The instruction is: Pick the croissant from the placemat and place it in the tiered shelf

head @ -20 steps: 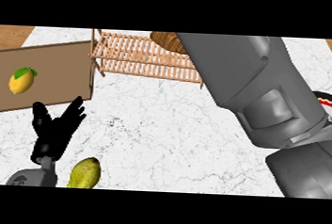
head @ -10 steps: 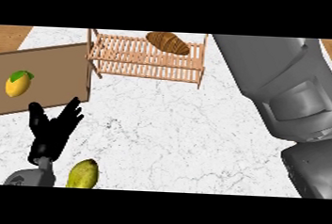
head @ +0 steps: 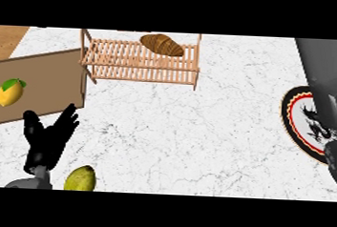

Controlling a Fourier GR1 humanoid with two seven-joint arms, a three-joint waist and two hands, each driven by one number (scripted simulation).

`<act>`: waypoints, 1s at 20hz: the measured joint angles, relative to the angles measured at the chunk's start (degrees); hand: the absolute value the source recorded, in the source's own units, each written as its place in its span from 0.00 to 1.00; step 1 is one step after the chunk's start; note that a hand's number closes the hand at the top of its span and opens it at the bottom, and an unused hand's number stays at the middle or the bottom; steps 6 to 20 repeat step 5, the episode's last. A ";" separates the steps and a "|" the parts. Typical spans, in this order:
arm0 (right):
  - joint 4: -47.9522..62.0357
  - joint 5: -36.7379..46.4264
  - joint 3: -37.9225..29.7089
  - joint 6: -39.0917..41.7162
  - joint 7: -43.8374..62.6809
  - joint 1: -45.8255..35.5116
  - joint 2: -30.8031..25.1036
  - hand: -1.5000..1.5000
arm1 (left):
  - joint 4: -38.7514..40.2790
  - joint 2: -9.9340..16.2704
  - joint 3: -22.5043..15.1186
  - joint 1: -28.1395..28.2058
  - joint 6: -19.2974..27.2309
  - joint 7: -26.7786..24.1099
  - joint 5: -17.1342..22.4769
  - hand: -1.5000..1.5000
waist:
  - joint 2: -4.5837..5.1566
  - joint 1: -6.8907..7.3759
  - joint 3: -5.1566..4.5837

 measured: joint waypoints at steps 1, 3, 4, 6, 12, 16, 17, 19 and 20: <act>-2.04 -0.56 -0.11 1.05 0.58 1.36 -0.84 0.00 | 0.17 0.25 0.39 0.38 -0.46 -0.66 0.37 0.50 | -0.10 -0.25 0.01; -6.94 -1.74 -0.03 3.24 1.21 4.82 -2.08 0.00 | 0.53 0.42 0.78 0.24 -0.33 -0.38 0.46 0.50 | -0.20 -0.63 0.07; -9.61 -2.35 0.06 4.34 1.58 6.72 -2.60 0.00 | 0.29 0.62 0.93 0.15 -0.52 0.10 0.74 0.50 | -0.20 -0.68 0.05; -11.98 -2.62 0.30 5.74 2.48 7.93 -3.48 0.00 | 0.34 0.69 0.91 -0.02 -0.57 0.40 0.72 0.50 | -0.16 -0.65 0.04; -11.98 -2.62 0.30 5.74 2.48 7.93 -3.48 0.00 | 0.34 0.69 0.91 -0.02 -0.57 0.40 0.72 0.50 | -0.16 -0.65 0.04; -11.98 -2.62 0.30 5.74 2.48 7.93 -3.48 0.00 | 0.34 0.69 0.91 -0.02 -0.57 0.40 0.72 0.50 | -0.16 -0.65 0.04; -11.98 -2.62 0.30 5.74 2.48 7.93 -3.48 0.00 | 0.34 0.69 0.91 -0.02 -0.57 0.40 0.72 0.50 | -0.16 -0.65 0.04; -11.98 -2.62 0.30 5.74 2.48 7.93 -3.48 0.00 | 0.34 0.69 0.91 -0.02 -0.57 0.40 0.72 0.50 | -0.16 -0.65 0.04; -11.98 -2.62 0.30 5.74 2.48 7.93 -3.48 0.00 | 0.34 0.69 0.91 -0.02 -0.57 0.40 0.72 0.50 | -0.16 -0.65 0.04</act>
